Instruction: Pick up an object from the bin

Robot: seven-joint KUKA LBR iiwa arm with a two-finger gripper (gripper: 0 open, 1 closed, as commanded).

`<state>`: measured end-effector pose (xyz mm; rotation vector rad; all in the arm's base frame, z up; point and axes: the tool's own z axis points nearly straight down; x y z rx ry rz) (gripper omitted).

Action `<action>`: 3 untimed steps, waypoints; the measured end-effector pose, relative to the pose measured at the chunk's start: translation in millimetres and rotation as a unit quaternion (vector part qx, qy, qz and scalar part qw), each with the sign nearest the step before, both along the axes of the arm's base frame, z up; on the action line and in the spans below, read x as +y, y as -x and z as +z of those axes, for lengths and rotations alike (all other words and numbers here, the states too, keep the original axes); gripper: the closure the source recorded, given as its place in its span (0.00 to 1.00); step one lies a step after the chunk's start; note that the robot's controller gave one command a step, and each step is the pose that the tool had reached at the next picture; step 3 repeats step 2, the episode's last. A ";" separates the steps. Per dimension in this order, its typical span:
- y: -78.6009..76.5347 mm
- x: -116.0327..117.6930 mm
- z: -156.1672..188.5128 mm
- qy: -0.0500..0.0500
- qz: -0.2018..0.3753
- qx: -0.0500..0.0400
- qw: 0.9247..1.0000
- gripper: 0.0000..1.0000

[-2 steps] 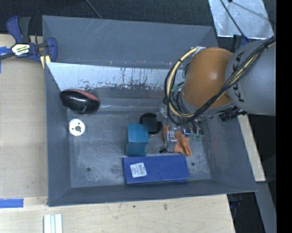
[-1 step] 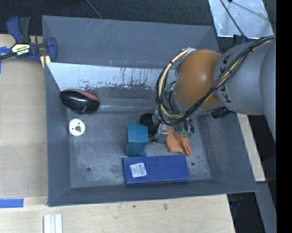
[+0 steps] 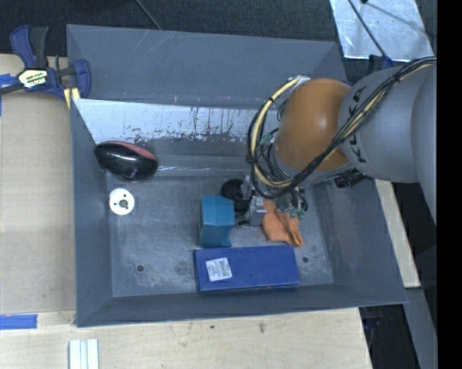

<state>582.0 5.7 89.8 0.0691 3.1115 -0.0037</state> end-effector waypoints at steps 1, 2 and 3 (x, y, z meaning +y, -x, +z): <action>0.1 0.0 0.0 0.000 0.000 0.000 1.000 1.00; 3.5 -54.9 136.2 -0.001 0.019 0.013 1.000 1.00; 3.5 -54.9 136.2 -0.001 0.019 0.013 1.000 1.00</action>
Offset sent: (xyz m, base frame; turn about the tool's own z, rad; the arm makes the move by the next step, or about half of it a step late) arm -0.0046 -0.0538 0.1354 -0.0401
